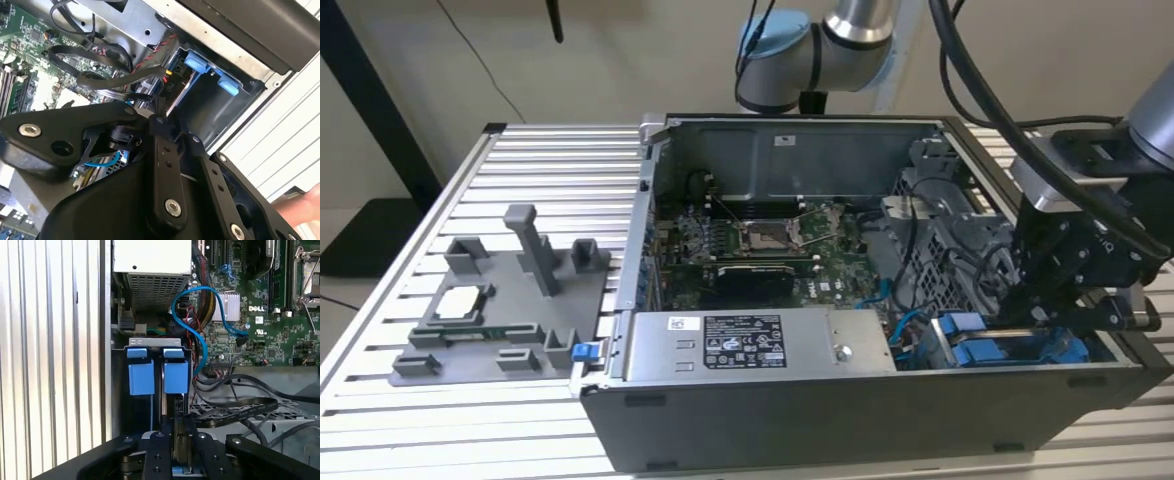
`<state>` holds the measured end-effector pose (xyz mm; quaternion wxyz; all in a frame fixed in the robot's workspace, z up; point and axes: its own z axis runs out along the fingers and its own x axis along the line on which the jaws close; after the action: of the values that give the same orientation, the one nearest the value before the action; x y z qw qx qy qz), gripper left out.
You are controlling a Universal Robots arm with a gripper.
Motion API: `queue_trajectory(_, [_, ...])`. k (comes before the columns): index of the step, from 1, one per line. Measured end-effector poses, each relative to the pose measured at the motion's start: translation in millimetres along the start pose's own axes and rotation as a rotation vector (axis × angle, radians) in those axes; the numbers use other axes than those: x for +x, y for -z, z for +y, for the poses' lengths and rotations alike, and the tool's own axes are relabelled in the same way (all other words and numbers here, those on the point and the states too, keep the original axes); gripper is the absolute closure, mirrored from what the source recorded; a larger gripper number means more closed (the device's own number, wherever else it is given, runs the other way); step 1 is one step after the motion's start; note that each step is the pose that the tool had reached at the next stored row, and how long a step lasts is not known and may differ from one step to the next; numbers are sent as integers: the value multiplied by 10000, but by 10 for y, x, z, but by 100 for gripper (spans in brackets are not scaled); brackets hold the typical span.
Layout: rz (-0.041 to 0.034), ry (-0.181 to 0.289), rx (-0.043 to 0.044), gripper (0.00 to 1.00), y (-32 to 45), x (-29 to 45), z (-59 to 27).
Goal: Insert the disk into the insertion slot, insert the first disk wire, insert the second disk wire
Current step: 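Insert the second disk wire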
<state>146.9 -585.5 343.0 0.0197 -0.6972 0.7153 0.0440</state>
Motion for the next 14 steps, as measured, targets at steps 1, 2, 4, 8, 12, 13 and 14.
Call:
queue_trajectory(1, [4, 0, 0, 0, 2, -1, 0])
queue_trajectory(2, [1, 0, 0, 0, 1, 0, 0])
queue_trajectory(4, [2, 0, 0, 0, 1, 0, 0])
queue_trajectory(8, [2, 0, 0, 0, 1, 0, 0])
queue_trajectory(12, [3, 0, 0, 0, 1, 0, 0])
queue_trajectory(13, [2, 0, 0, 0, 1, 0, 0])
queue_trajectory(14, [3, 0, 0, 0, 1, 0, 0])
